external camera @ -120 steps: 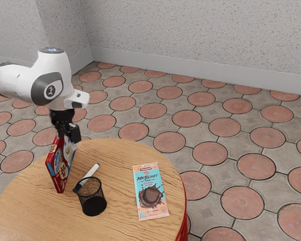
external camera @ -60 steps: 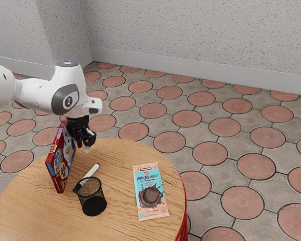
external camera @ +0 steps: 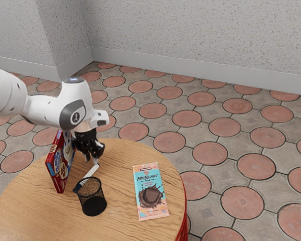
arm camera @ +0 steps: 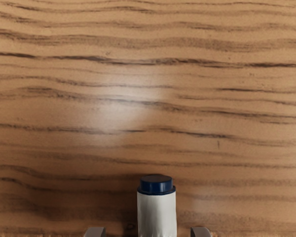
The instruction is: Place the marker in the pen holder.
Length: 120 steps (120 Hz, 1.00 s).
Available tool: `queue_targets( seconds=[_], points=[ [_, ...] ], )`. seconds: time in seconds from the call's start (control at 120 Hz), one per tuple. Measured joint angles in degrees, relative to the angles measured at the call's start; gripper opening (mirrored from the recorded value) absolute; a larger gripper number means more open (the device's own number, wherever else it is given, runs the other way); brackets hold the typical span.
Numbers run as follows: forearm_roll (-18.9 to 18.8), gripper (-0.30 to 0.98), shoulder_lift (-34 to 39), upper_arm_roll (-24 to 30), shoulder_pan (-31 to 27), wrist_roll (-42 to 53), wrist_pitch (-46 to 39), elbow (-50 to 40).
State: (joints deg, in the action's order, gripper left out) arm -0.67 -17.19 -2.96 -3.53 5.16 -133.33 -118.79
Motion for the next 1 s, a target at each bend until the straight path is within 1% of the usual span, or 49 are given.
queue_targets(
  seconds=[0.183,0.483,0.65,0.75,0.8,0.85,0.933,1.0],
  points=[
    [-1.27,0.16,-1.23,0.01,0.33,-1.52,-1.46,-0.56],
    [-1.66,0.15,-3.40,0.01,0.87,-3.19,-2.62,-0.16],
    [-1.67,0.01,-3.65,-0.03,0.58,-3.82,-2.93,-0.15],
    [-1.98,-0.04,-3.30,-0.03,0.48,-4.41,-3.06,-0.15],
    [-2.18,-0.06,-1.74,-0.03,0.58,-4.76,-3.02,-0.31],
    [-2.36,-0.07,1.43,0.01,0.82,-5.03,-2.58,-0.54],
    [-2.63,-0.09,8.81,0.35,2.45,-5.35,-0.84,-0.85],
    [-2.93,-0.09,14.82,1.80,3.38,-5.44,0.38,-2.04]
  ],
)
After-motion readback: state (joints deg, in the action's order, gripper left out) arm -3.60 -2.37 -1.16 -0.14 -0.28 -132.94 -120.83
